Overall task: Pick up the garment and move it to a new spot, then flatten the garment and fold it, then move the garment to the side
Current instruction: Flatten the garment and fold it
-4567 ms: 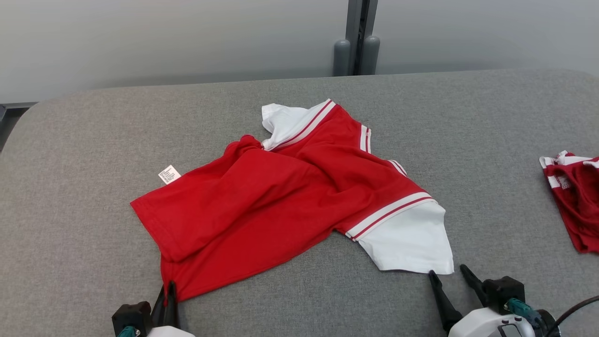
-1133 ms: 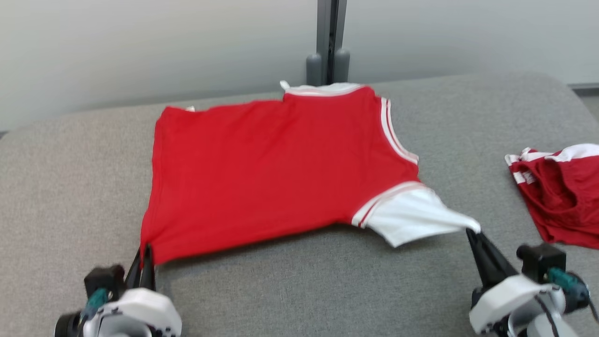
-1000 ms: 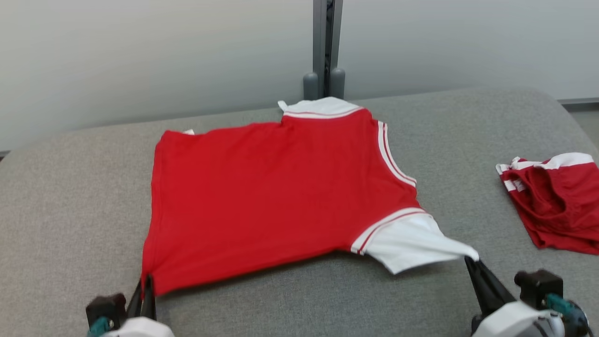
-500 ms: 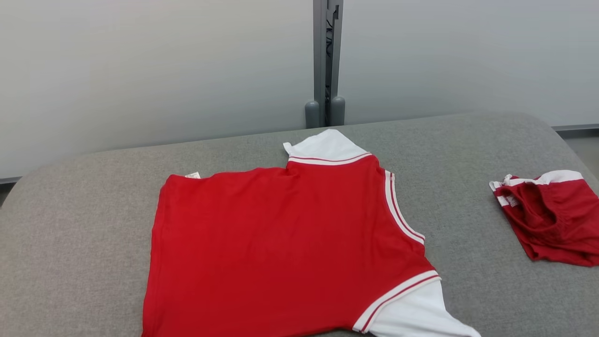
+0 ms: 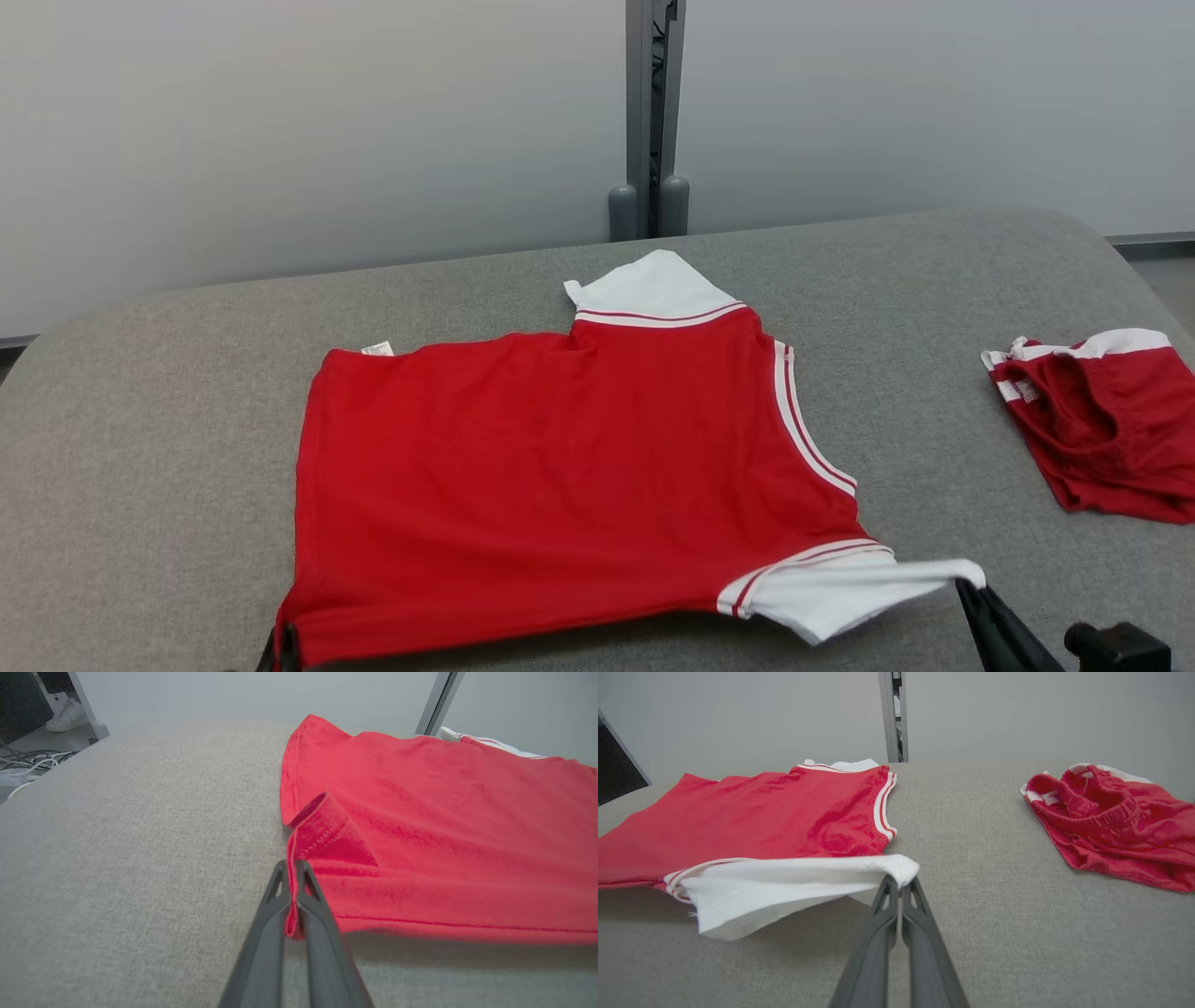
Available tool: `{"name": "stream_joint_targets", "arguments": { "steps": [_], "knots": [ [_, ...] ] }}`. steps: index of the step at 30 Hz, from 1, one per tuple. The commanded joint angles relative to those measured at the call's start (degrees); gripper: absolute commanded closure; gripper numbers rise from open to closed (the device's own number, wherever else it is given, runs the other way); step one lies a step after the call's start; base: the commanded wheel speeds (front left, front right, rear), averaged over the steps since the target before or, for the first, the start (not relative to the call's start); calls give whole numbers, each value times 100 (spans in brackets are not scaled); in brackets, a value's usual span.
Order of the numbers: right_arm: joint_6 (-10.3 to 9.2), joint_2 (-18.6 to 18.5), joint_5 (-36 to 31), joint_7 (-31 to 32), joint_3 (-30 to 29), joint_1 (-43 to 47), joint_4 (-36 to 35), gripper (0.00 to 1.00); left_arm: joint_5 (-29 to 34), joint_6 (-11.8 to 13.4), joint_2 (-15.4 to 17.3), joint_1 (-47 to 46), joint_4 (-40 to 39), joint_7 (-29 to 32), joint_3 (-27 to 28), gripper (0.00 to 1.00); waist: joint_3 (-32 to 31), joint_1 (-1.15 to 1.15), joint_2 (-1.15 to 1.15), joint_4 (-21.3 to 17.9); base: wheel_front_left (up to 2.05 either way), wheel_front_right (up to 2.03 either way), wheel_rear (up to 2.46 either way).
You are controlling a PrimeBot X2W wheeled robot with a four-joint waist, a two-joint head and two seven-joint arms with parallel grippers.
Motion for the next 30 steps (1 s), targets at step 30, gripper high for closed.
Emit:
{"name": "stream_joint_targets", "arguments": {
  "steps": [30],
  "knots": [
    [-2, -45, -574, 5, 346, -3426, 1502, 100, 318, 39, 32, -2525, 598, -8, -233, 100, 1519, 0, 0, 249, 0, 0, 0]
  ]
}}
